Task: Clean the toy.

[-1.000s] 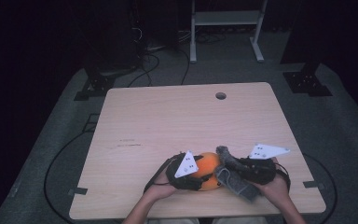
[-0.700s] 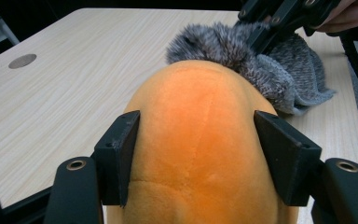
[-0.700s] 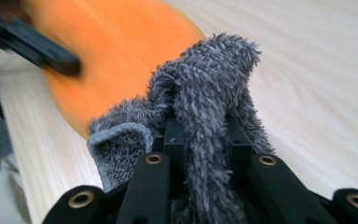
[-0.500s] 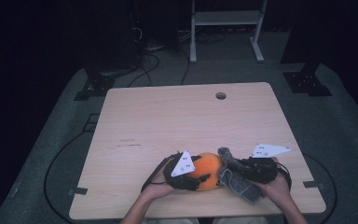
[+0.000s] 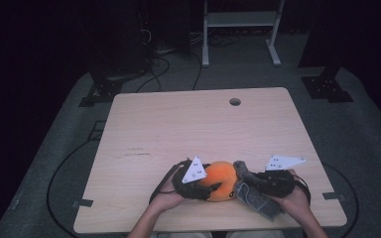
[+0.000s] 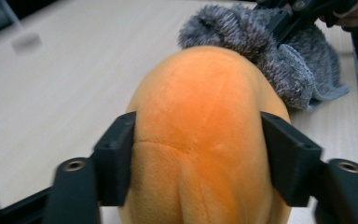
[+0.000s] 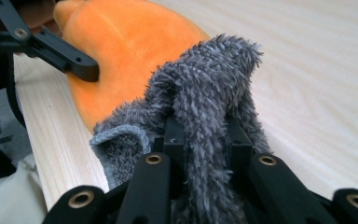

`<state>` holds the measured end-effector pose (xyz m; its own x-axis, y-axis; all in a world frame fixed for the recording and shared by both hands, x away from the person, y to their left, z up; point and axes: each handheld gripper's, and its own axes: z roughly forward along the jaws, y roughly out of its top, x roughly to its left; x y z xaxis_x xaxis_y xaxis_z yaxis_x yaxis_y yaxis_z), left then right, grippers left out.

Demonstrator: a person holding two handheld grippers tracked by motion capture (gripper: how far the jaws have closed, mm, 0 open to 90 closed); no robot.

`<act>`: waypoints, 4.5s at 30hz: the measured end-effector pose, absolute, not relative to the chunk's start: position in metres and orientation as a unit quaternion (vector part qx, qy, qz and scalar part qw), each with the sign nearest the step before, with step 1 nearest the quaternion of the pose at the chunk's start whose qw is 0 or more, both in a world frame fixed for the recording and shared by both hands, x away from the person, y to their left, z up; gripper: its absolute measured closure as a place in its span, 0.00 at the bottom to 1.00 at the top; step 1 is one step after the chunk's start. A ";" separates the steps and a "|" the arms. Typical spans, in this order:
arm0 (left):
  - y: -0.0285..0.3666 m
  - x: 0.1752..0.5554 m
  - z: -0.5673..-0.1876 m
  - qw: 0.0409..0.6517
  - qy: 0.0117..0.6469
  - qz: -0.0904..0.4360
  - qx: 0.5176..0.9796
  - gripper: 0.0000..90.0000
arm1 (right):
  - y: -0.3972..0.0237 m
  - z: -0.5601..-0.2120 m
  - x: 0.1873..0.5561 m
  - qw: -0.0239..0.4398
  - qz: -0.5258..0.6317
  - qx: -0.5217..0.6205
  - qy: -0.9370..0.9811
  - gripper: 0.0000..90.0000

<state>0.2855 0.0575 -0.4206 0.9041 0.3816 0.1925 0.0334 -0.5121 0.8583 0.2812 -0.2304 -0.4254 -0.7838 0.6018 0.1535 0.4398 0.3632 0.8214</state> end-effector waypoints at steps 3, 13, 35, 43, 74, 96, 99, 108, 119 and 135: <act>0.052 0.278 -0.420 0.475 0.044 0.235 0.847 0.42 | -0.228 -0.407 0.276 0.093 0.513 0.297 0.800 0.84; 0.066 0.299 -0.422 0.487 0.172 0.148 0.844 0.16 | -0.222 -0.424 0.284 0.084 0.485 0.308 0.814 0.84; 0.047 0.277 -0.429 0.479 0.067 0.205 0.851 0.38 | -0.211 -0.395 0.268 0.118 0.487 0.267 0.823 0.84; 0.058 0.280 -0.430 0.451 0.076 0.201 0.866 0.38 | -0.196 -0.401 0.271 0.110 0.487 0.251 0.829 0.84; 0.089 0.304 -0.416 0.494 0.159 0.035 0.854 0.17 | -0.203 -0.421 0.273 0.078 0.473 0.257 0.839 0.83; 0.075 0.302 -0.417 0.542 0.179 0.128 0.811 0.42 | -0.211 -0.411 0.271 0.107 0.496 0.291 0.811 0.83; 0.069 0.304 -0.423 0.509 0.181 0.153 0.827 0.34 | -0.206 -0.412 0.280 0.130 0.504 0.321 0.791 0.83; 0.083 0.309 -0.434 0.480 0.215 0.114 0.843 0.22 | -0.193 -0.433 0.280 0.120 0.478 0.305 0.815 0.83; 0.083 0.303 -0.439 0.467 0.160 0.122 0.861 0.27 | -0.212 -0.424 0.281 0.107 0.494 0.331 0.797 0.83; 0.088 0.300 -0.433 0.494 0.146 0.107 0.850 0.19 | -0.198 -0.434 0.284 0.113 0.467 0.309 0.820 0.84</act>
<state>0.2999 0.0882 -0.4328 0.9346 0.3537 0.0390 0.1413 -0.4695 0.8715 0.2842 -0.1980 -0.4342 -0.7827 0.6138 0.1032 0.4017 0.3715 0.8370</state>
